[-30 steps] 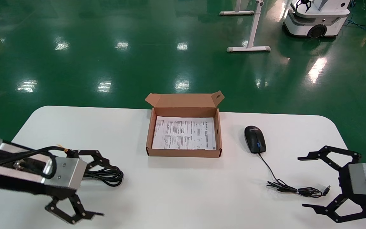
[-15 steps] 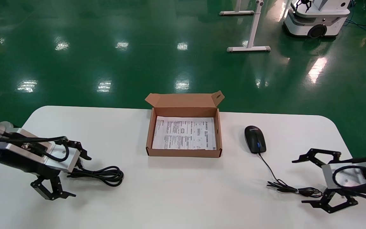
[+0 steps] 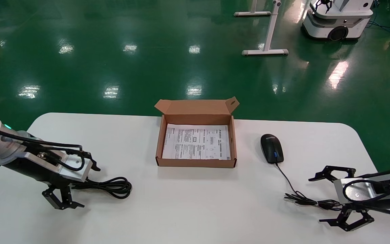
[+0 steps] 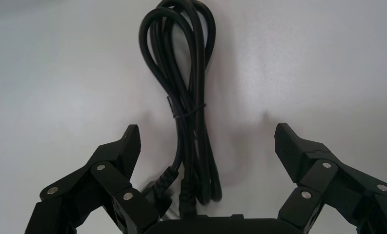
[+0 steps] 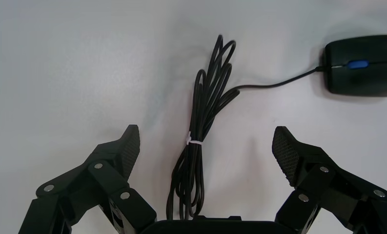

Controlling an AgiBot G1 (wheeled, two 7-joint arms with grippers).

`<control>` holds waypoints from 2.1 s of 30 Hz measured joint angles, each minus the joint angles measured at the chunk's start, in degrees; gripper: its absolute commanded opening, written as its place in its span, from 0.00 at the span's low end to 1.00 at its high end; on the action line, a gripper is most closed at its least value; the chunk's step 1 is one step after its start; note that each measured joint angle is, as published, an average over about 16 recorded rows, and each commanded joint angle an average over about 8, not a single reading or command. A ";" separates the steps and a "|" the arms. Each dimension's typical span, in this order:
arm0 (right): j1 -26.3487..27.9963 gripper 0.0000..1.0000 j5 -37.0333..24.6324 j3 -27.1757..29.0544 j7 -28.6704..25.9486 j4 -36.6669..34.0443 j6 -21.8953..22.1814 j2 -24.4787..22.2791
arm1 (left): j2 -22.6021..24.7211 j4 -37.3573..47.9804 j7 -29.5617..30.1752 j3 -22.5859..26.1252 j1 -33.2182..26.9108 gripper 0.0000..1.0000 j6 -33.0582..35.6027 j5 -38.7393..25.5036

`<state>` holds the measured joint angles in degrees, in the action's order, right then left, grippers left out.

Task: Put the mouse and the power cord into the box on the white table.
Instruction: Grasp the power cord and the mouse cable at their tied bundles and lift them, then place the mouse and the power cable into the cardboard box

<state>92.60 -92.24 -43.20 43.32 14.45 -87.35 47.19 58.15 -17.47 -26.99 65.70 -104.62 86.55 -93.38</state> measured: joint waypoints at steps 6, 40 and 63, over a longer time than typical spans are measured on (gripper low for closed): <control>1.24 0.61 -0.93 -0.55 2.05 -4.16 0.91 1.46 | 1.94 5.42 -3.54 -0.03 0.01 0.62 -1.08 0.06; 1.96 0.00 -1.13 -0.66 3.21 -6.30 1.24 2.19 | 2.77 8.16 -5.48 -0.34 -0.11 0.00 -1.63 0.51; 4.65 0.00 0.08 0.32 2.06 -6.10 1.21 1.83 | 1.06 9.03 -2.45 -3.83 -2.31 0.00 -0.41 5.55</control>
<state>97.25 -92.16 -42.88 45.38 8.36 -86.14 49.03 59.20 -8.44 -29.43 61.87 -106.92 86.14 -87.83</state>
